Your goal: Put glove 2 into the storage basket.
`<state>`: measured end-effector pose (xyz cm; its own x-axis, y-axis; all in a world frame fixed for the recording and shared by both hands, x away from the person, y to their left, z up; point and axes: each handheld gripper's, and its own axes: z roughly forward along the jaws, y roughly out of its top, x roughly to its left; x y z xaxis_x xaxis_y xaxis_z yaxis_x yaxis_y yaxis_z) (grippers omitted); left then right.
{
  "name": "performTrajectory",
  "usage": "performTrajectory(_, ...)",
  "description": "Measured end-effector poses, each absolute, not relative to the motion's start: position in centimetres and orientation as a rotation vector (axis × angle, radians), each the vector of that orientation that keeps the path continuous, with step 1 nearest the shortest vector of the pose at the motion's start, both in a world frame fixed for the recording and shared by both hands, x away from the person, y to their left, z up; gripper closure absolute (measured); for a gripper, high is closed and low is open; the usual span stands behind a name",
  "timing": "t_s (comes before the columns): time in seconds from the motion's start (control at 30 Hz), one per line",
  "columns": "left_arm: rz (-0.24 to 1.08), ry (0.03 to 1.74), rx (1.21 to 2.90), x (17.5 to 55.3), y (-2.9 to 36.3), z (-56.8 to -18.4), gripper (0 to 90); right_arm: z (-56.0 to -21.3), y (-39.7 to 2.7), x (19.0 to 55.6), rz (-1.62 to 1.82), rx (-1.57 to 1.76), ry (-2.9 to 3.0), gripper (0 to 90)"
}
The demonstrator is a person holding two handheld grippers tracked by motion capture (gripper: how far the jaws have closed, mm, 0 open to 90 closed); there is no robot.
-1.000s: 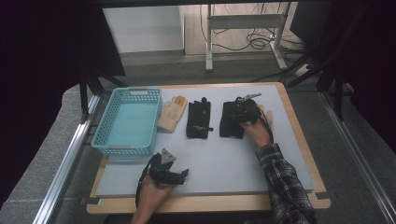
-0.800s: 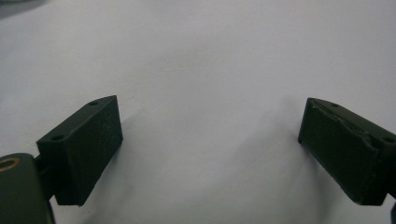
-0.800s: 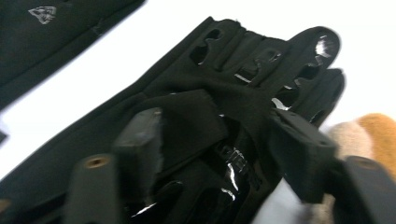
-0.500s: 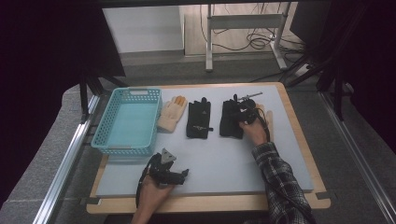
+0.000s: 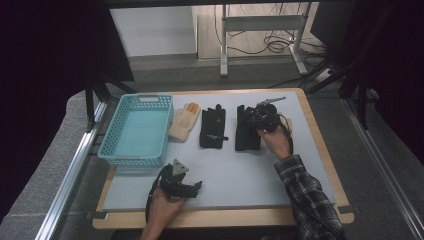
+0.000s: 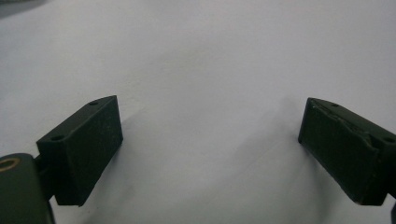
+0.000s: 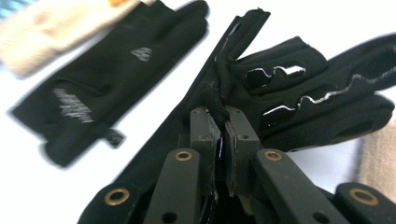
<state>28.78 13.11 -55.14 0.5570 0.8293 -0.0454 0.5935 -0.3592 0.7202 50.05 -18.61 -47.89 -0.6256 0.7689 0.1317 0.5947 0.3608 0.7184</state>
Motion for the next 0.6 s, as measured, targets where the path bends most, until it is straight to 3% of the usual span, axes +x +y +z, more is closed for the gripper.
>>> performTrajectory(0.4,0.428,1.137,2.085,28.8,13.1,-55.1,6.7,-44.0,-18.0,42.6,1.283,1.104,2.432,82.2)
performTrajectory(0.6,0.430,1.136,2.087,28.8,13.1,-55.1,6.8,-44.2,-17.0,38.4,1.333,1.051,2.477,81.7)
